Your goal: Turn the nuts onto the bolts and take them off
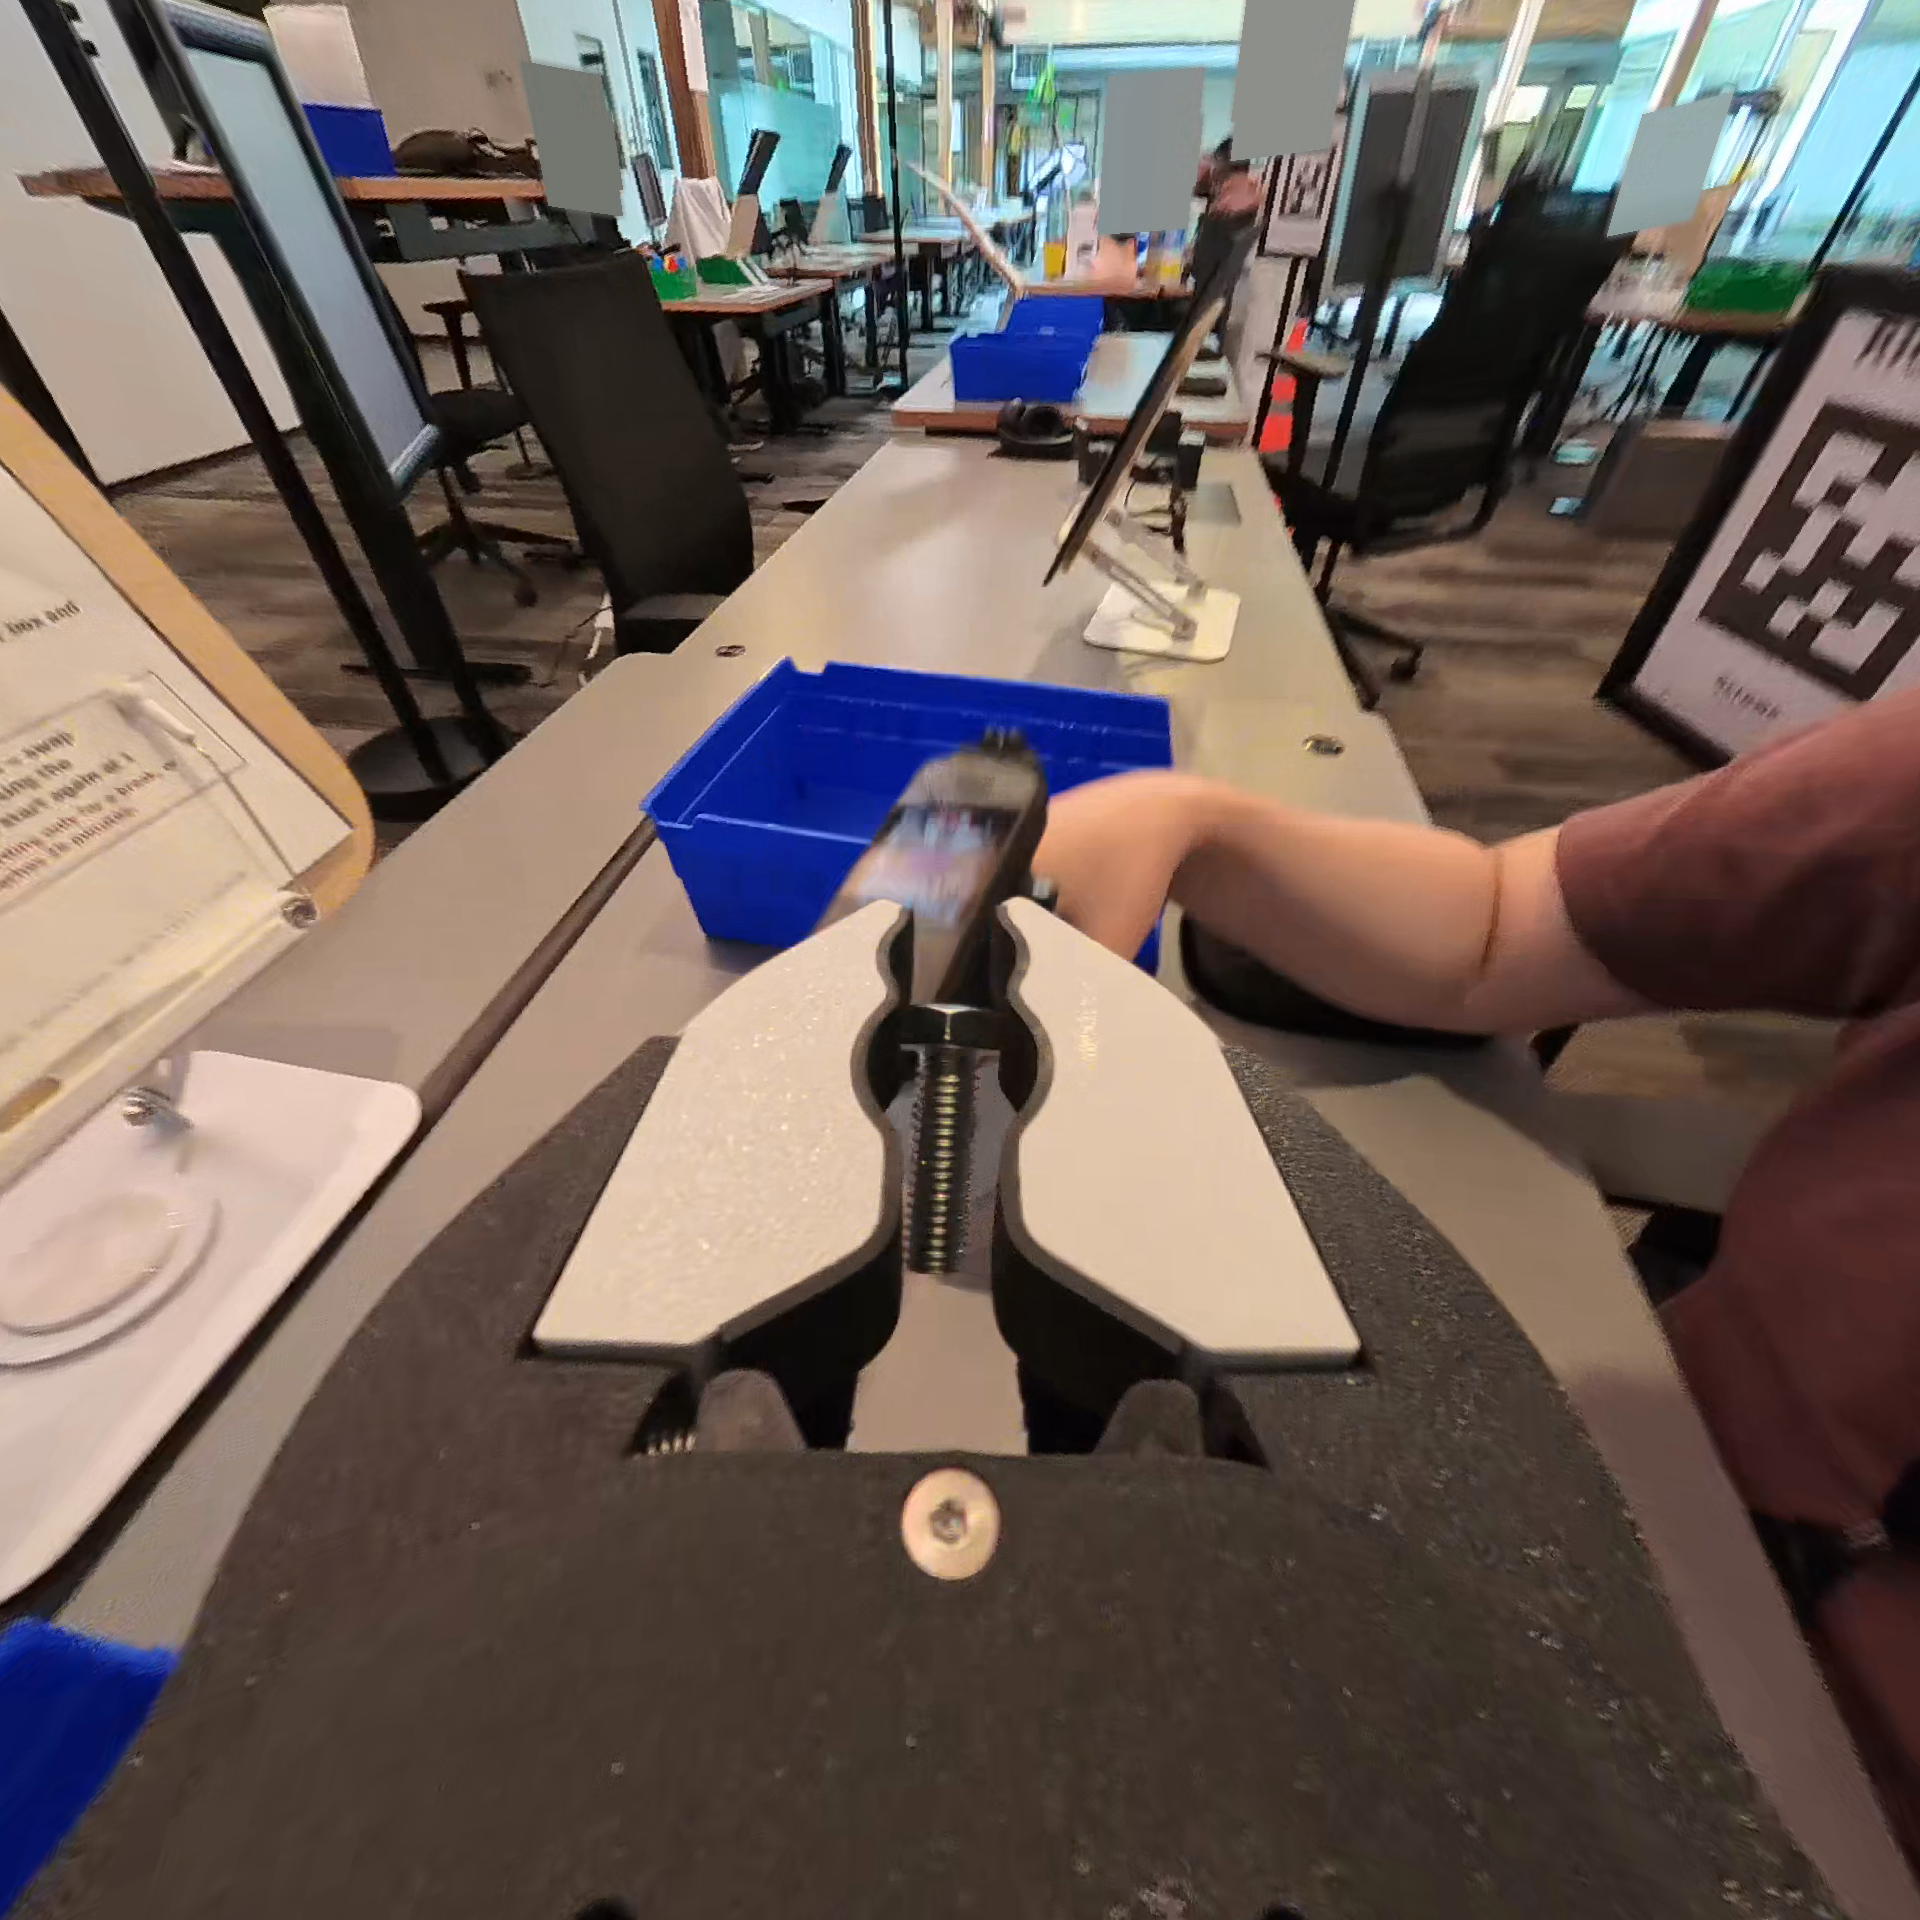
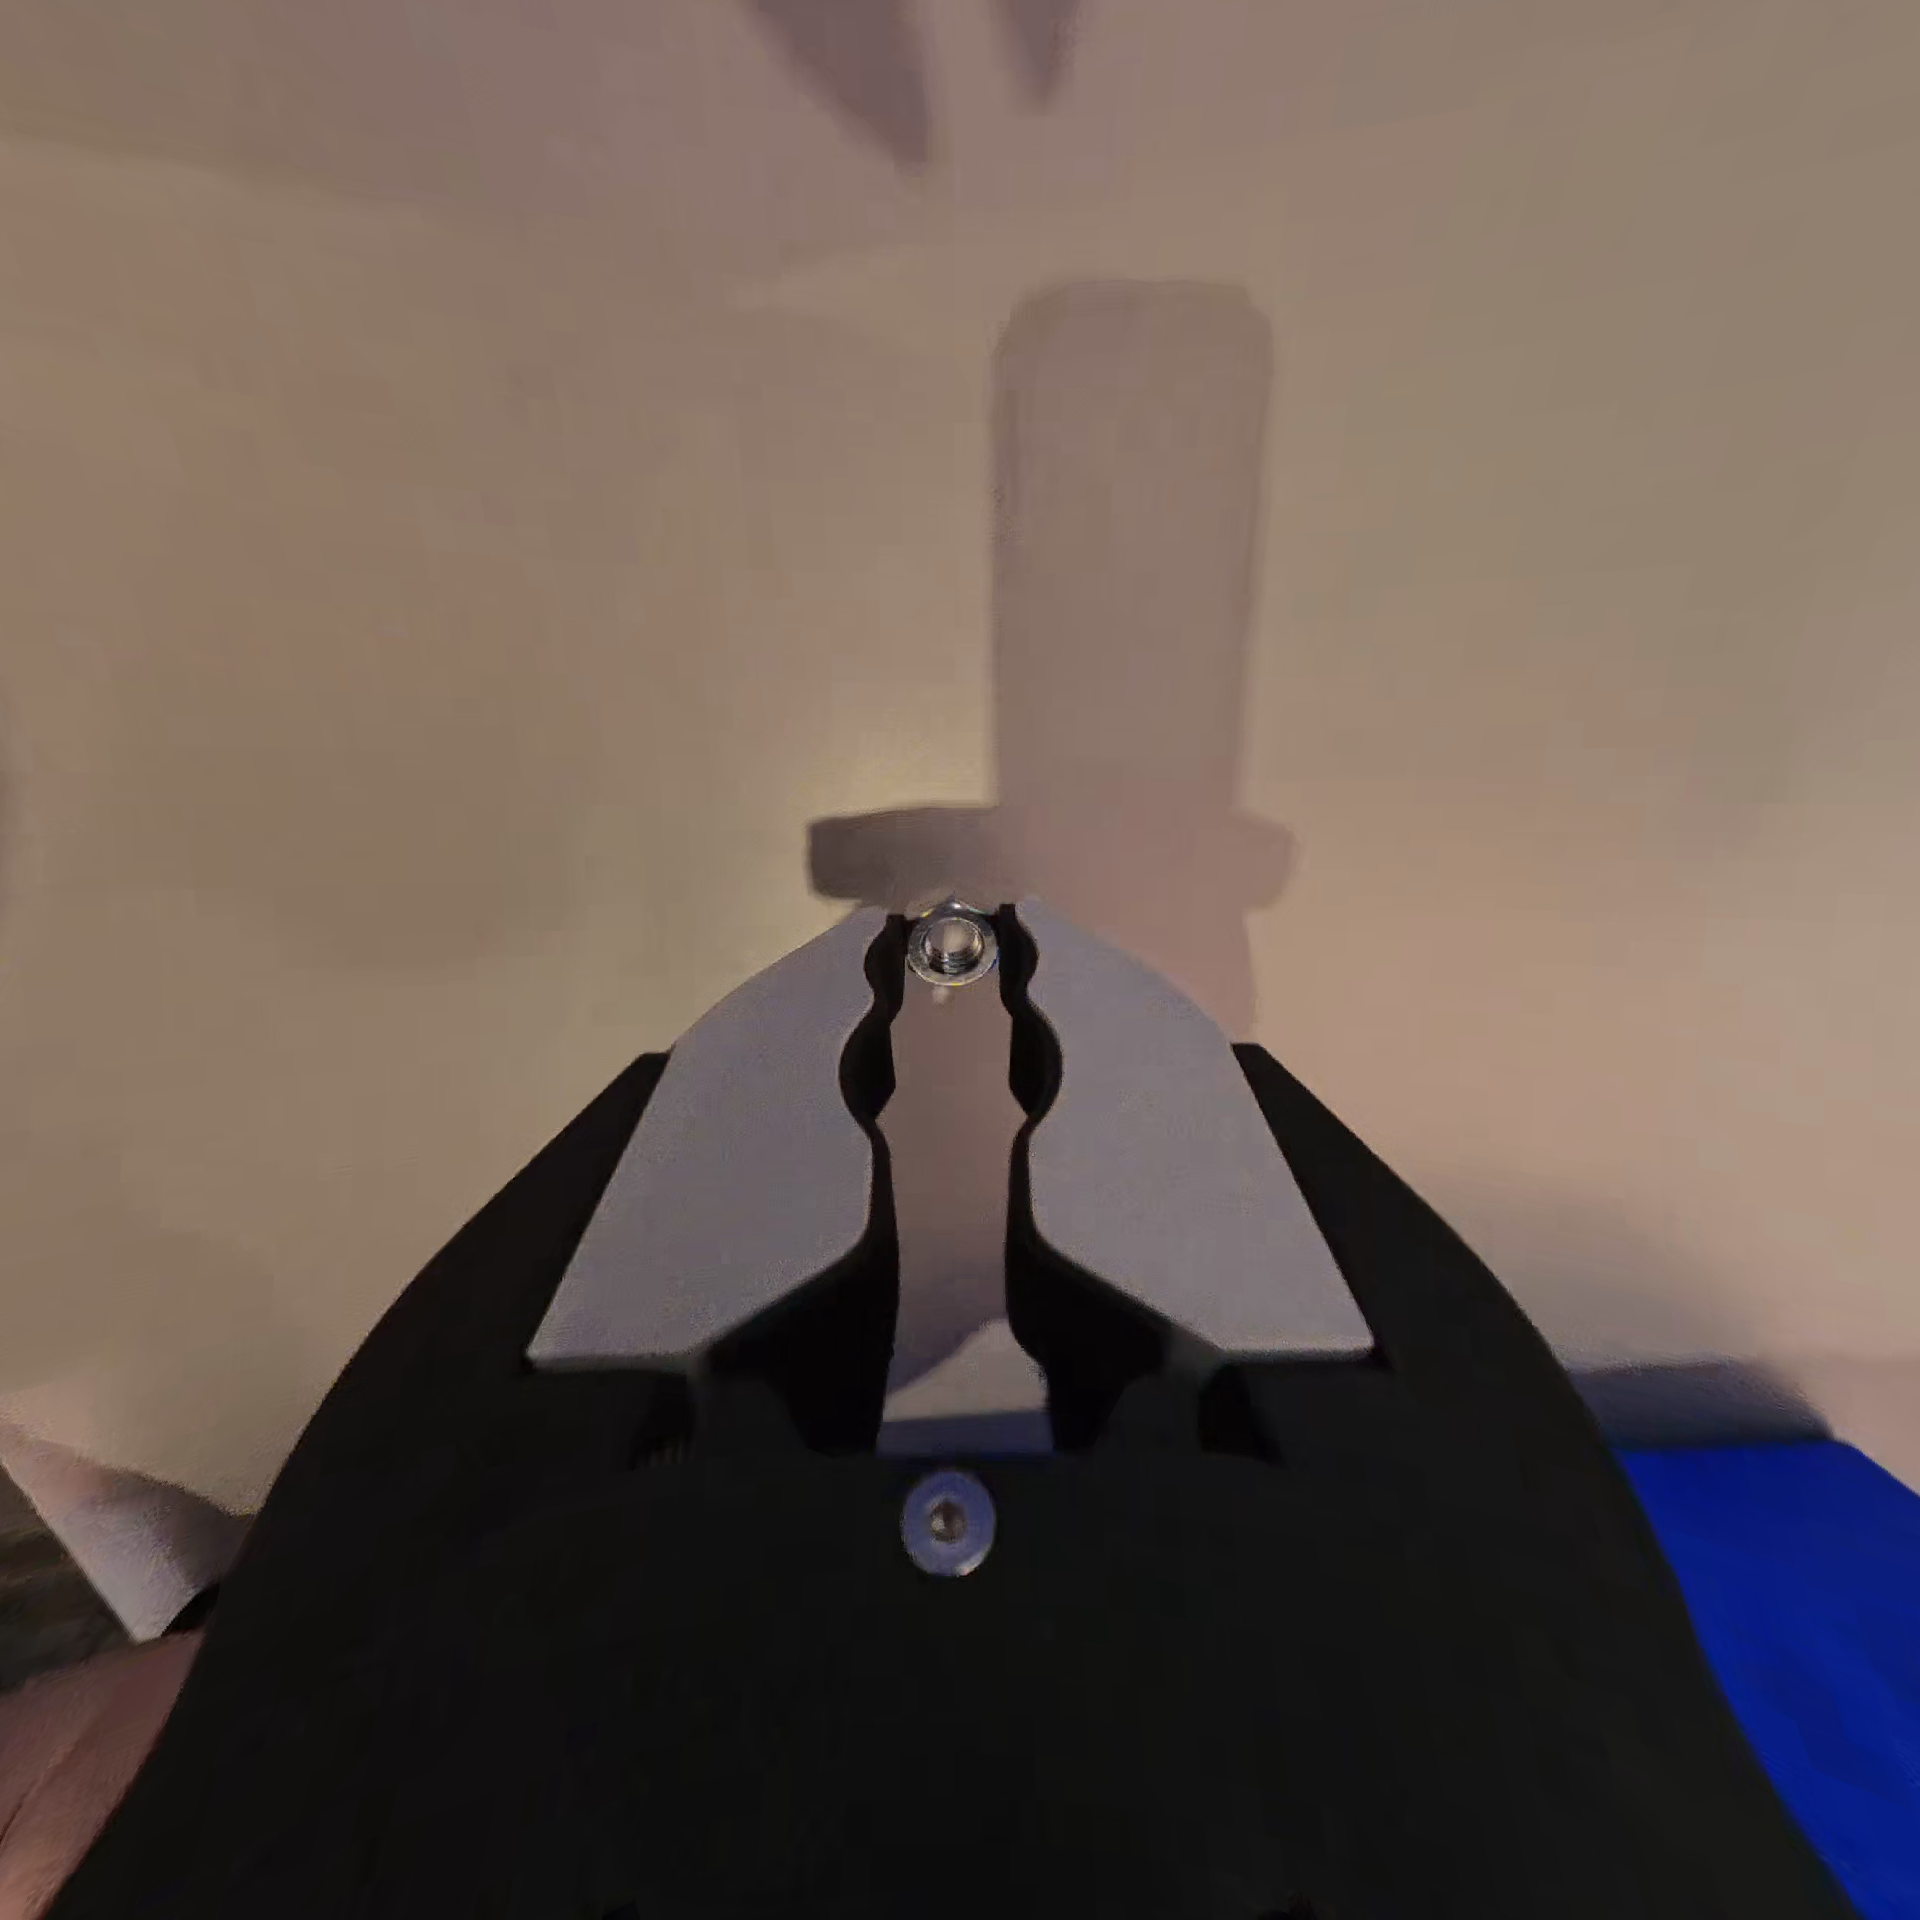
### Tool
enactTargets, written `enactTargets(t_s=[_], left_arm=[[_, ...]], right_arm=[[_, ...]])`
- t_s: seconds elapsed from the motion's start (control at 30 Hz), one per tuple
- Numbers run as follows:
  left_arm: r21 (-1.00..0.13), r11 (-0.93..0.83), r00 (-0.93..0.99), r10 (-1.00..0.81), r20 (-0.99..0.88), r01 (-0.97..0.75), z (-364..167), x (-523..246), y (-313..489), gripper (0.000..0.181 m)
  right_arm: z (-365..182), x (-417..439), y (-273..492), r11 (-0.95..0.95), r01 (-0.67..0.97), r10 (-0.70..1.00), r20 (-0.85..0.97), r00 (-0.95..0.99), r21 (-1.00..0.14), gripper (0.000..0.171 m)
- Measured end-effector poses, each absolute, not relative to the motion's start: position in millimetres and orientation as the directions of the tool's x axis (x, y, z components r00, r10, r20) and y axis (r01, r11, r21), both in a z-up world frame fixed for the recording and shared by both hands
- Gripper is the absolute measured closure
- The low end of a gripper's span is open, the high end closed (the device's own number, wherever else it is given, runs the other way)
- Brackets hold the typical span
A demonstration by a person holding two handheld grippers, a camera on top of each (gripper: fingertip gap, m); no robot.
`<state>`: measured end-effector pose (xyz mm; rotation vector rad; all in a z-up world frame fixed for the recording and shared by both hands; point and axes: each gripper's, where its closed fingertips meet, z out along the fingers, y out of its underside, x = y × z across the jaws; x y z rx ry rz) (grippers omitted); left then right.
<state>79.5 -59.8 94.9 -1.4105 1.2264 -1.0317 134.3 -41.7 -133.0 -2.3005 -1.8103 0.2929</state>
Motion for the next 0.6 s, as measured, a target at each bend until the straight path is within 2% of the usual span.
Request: enactTargets(t_s=[0.13,0.27,0.43,0.53,0.6], left_arm=[[-0.992,-0.109,0.068,-0.992,0.104,-0.071,112.3,68.7,-66.3,0.168],[-0.966,-0.250,-0.109,-0.964,0.242,0.067,138.6,54.9,-83.1,0.168],[-0.935,-0.331,-0.214,-0.929,0.301,0.123,146.8,53.2,-87.2,0.168],[-0.921,-0.361,-0.258,-0.913,0.317,0.145,150.0,54.7,-89.0,0.168],[-0.917,-0.366,-0.251,-0.913,0.321,0.160,150.3,56.4,-85.7,0.168]], right_arm=[[-159.5,124.1,-38.3,-0.295,0.931,0.955,-0.055,0.290,-0.216,0.153],[-159.9,120.9,-36.8,-0.325,0.918,0.945,-0.061,0.320,-0.226,0.153],[-153.3,117.9,-36.3,-0.300,0.919,0.953,-0.048,0.298,-0.255,0.147],[-114.4,106.1,-35.8,-0.286,0.856,0.957,-0.079,0.280,-0.431,0.147],[-57.8,86.0,-36.0,-0.176,0.715,0.977,-0.034,0.208,-0.677,0.146]])
